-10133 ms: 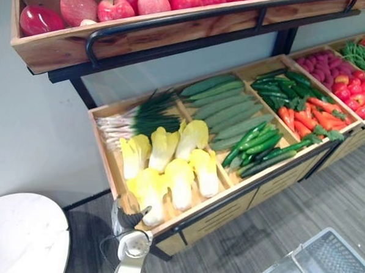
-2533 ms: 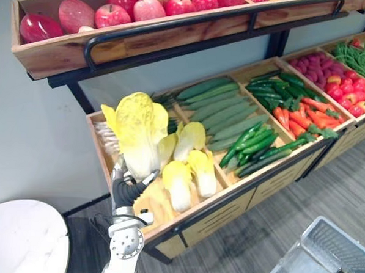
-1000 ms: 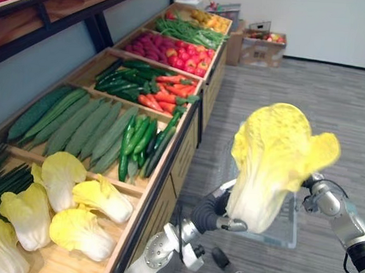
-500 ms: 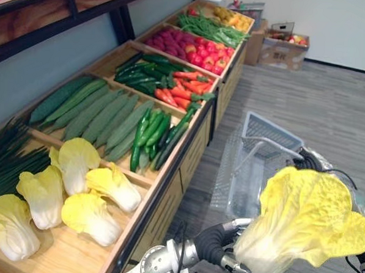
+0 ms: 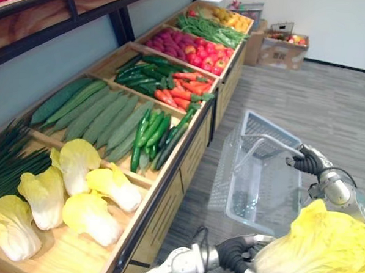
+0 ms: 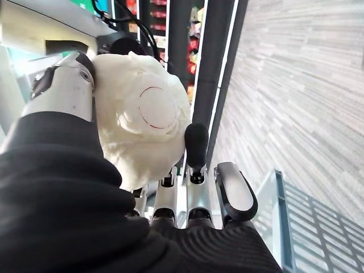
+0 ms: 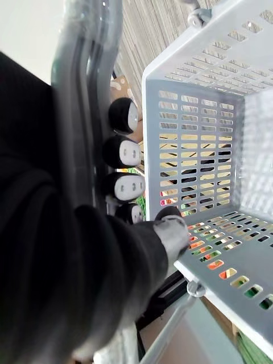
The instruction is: Pick vegetable in the basket
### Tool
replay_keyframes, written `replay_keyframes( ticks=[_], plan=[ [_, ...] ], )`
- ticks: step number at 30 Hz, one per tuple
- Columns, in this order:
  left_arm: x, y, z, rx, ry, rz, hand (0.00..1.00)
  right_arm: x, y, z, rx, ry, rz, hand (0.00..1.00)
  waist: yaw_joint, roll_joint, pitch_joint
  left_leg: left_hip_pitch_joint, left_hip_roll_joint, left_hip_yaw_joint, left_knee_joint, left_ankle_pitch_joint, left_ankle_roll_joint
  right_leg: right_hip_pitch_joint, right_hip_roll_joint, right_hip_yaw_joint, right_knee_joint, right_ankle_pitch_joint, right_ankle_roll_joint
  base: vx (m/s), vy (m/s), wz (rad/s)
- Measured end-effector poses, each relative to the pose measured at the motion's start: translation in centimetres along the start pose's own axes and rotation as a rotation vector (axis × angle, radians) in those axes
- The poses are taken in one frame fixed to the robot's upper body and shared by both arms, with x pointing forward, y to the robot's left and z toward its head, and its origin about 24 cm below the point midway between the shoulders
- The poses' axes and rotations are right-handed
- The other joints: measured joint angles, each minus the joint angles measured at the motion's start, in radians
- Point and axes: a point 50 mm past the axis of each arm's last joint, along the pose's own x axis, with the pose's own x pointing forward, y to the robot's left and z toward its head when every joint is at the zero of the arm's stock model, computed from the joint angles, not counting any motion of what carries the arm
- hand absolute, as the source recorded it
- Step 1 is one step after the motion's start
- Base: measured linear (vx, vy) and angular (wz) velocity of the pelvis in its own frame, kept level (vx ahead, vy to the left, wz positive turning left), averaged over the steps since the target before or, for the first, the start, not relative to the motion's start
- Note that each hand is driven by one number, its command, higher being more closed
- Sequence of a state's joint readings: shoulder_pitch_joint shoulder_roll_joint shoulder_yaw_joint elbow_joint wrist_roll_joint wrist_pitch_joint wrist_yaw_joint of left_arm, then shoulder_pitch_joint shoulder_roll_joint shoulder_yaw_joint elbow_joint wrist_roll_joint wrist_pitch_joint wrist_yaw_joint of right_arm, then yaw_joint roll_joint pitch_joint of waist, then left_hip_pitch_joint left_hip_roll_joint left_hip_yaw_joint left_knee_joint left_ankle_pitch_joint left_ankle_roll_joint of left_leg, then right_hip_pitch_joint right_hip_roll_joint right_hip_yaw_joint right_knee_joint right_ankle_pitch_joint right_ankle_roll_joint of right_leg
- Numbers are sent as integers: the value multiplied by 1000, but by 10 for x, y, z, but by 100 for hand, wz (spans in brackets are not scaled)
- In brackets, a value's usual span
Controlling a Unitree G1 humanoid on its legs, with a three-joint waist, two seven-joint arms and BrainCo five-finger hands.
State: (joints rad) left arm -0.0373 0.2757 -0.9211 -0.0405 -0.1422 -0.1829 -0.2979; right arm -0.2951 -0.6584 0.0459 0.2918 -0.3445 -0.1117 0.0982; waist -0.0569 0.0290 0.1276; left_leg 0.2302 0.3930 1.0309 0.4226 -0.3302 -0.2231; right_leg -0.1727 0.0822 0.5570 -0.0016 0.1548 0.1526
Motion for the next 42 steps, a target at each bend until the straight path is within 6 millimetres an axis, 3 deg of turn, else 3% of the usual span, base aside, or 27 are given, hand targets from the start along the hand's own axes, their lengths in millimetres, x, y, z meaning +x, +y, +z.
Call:
replay_keyframes(
  ticks=[7, 13, 19, 24, 31, 34, 38, 42],
  plan=[
    [30, 10, -20, 77, 108, 63, 100, 2, 8, 5, 71, 4, -19, 100, -2, -4, 0, -5, -12, -8, -10, 3, 9, 2, -13, -4, -25, 1, 2, 11, 13, 2],
    [49, 38, -27, 127, 188, 194, 100, 2, 14, -1, 98, 44, -12, 100, -27, -14, 0, 0, -65, -21, -60, 9, 19, 3, -42, 3, -32, 3, 4, 14, 30, 1],
    [49, 47, -32, 142, 225, 266, 100, 3, 21, -13, 113, 104, 27, 100, -29, -34, 2, 2, -99, -27, -87, 13, 24, 3, -60, 5, -37, 2, 5, -5, 9, 1],
    [43, 62, -35, 122, 246, 347, 100, 1, 25, -14, 119, 105, 68, 100, -50, -46, 9, -6, -115, -37, -90, 10, 33, 4, -81, 3, -52, 7, 12, -34, 5, 5],
    [27, 100, -33, 188, 286, 561, 100, -34, 59, -37, 132, 159, 279, 100, -57, -52, 11, -37, -124, -88, -89, 8, 40, 3, -103, -27, -65, 8, 15, -25, -4, 14],
    [22, 118, -32, 338, 342, 627, 100, -56, 74, -40, 144, 158, 373, 100, -63, -55, 13, -41, -126, -92, -90, 7, 41, 3, -107, -30, -67, 8, 15, -6, -2, 2],
    [23, 128, -28, 476, 379, 654, 100, -71, 79, -47, 161, 183, 421, 100, -85, -67, 20, -52, -131, -107, -87, 2, 49, 1, -116, -38, -68, 6, 17, -28, -1, 7],
    [28, 130, -24, 575, 388, 669, 100, -75, 71, -48, 163, 171, 441, 100, -96, -68, 21, -51, -136, -107, -84, -3, 52, 0, -120, -33, -68, 7, 17, 0, 0, 0]
  ],
)
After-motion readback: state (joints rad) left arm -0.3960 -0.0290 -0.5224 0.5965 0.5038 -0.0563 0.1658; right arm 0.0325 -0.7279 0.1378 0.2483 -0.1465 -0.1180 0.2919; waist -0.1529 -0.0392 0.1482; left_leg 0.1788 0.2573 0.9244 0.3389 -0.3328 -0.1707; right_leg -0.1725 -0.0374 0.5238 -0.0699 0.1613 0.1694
